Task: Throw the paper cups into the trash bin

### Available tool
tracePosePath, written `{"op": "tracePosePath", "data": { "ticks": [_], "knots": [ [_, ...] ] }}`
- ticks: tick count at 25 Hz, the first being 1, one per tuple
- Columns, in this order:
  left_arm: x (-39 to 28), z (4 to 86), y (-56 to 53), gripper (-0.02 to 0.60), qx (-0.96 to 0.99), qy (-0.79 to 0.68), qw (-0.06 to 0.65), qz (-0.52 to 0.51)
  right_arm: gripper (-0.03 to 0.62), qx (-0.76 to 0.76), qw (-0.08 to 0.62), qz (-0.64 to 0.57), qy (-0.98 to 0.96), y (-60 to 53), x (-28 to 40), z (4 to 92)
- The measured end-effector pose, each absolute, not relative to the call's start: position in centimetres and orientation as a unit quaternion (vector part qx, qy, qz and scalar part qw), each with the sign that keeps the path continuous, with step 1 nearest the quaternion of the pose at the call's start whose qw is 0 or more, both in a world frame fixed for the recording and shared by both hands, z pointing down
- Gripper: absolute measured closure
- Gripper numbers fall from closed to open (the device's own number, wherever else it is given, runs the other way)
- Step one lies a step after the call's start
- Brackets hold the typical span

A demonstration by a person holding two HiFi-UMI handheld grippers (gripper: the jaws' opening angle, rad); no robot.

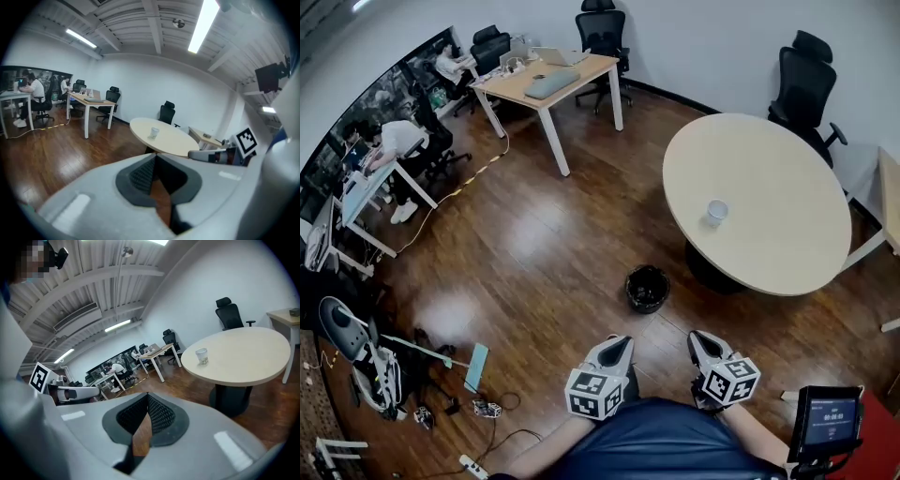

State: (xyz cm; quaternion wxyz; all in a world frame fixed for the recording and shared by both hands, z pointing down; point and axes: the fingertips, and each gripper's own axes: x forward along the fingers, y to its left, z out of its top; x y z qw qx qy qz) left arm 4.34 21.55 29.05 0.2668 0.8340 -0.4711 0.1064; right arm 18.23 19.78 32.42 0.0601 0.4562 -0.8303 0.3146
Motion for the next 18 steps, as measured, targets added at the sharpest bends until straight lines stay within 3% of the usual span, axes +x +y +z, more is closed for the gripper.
{"op": "tracePosePath", "data": {
  "ticks": [6,10,18],
  "knots": [
    [2.3,24.8,11.5,0.578,0.881,-0.411,0.221,0.080,0.583,0.498,0.062,0.294,-0.814,10.8,16.0,27.6],
    [0.7,25.4,7.1,0.578,0.886,-0.393,0.230,0.091,0.585,0.536,0.066,0.295,-0.788,6.3,16.1,26.6],
    [-2.8,25.5,1.8,0.578,0.860,-0.439,0.244,0.092,0.583,0.607,0.110,0.288,-0.732,-2.4,24.8,29.6]
  ]
}}
